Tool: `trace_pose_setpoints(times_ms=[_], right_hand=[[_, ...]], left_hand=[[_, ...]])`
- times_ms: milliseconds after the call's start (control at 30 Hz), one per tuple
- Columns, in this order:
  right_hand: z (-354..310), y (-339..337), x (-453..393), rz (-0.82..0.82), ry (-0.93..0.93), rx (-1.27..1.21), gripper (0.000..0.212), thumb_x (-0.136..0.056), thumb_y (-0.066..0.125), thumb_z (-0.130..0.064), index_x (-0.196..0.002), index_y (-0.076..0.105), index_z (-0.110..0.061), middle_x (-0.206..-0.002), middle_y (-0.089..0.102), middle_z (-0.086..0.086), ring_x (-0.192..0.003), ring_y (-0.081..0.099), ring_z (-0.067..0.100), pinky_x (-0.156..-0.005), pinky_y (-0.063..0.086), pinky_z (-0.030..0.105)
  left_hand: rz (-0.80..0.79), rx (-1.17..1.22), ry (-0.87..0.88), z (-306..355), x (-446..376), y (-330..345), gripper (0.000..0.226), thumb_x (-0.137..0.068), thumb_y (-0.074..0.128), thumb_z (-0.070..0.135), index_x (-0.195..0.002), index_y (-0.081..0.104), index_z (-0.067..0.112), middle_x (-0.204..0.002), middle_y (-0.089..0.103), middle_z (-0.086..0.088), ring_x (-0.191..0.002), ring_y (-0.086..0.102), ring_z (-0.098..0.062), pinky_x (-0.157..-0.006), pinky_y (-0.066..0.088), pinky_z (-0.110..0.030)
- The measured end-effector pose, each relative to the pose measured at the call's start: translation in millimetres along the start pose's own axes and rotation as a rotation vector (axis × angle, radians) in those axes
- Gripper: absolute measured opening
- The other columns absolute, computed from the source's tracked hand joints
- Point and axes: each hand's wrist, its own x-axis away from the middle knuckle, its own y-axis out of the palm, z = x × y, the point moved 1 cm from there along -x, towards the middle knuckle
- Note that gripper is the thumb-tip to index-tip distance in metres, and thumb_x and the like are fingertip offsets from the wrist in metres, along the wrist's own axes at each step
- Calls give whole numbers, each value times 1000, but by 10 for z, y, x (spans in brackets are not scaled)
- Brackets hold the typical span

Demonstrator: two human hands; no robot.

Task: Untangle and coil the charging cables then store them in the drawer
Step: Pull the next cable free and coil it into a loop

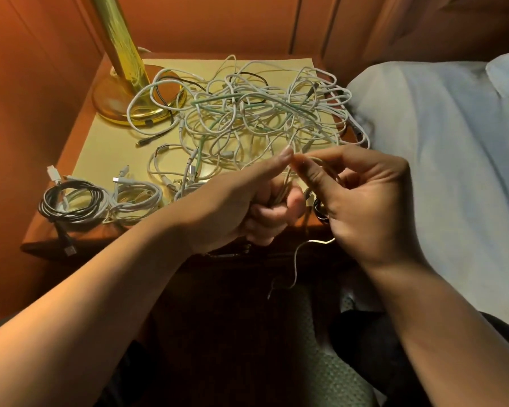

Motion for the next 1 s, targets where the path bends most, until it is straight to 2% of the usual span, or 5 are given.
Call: trace_pose_setpoints(times_ms=[67, 233, 467, 733, 1000], right_hand=[[82, 69, -17, -39, 153, -119, 18, -91, 77, -35, -92, 80, -18, -75, 74, 11, -51, 63, 40, -41, 51, 51], [165, 214, -22, -236, 456, -141, 35, -100, 57, -51, -88, 78, -25, -61, 48, 7, -48, 38, 21, -44, 37, 37], [-41, 310, 123, -589, 505, 105, 52, -109, 44, -32, -68, 68, -14, -48, 44, 1, -41, 41, 17, -49, 37, 36], [-245, 139, 142, -345, 99, 169, 37, -98, 50, -26, -65, 59, -15, -48, 47, -7, -47, 47, 13, -45, 30, 25], [-225, 42, 106, -28, -242, 417, 16, -104, 64, -20, -92, 72, -12, -71, 63, -9, -61, 58, 6, -58, 41, 9]], left_hand=[[-7, 67, -6, -13, 1, -11, 49, -103, 27, 46, -74, 48, 13, -57, 17, 3, -49, 17, -12, -48, 18, -25], [46, 484, 154, -22, -32, -4, 35, -104, 36, 30, -72, 48, 18, -56, 26, 8, -49, 21, -9, -47, 26, -22], [495, 690, 372, 12, -64, -106, 37, -111, 31, 28, -90, 57, 11, -70, 47, 4, -61, 50, -9, -62, 52, -21], [460, -379, 289, -12, 27, -190, 39, -111, 36, 24, -97, 65, 1, -84, 62, -9, -79, 60, -20, -72, 49, -26], [148, -150, 112, -3, 9, -38, 61, -103, 23, 49, -86, 52, -2, -61, 47, -4, -56, 44, -19, -60, 42, -28]])
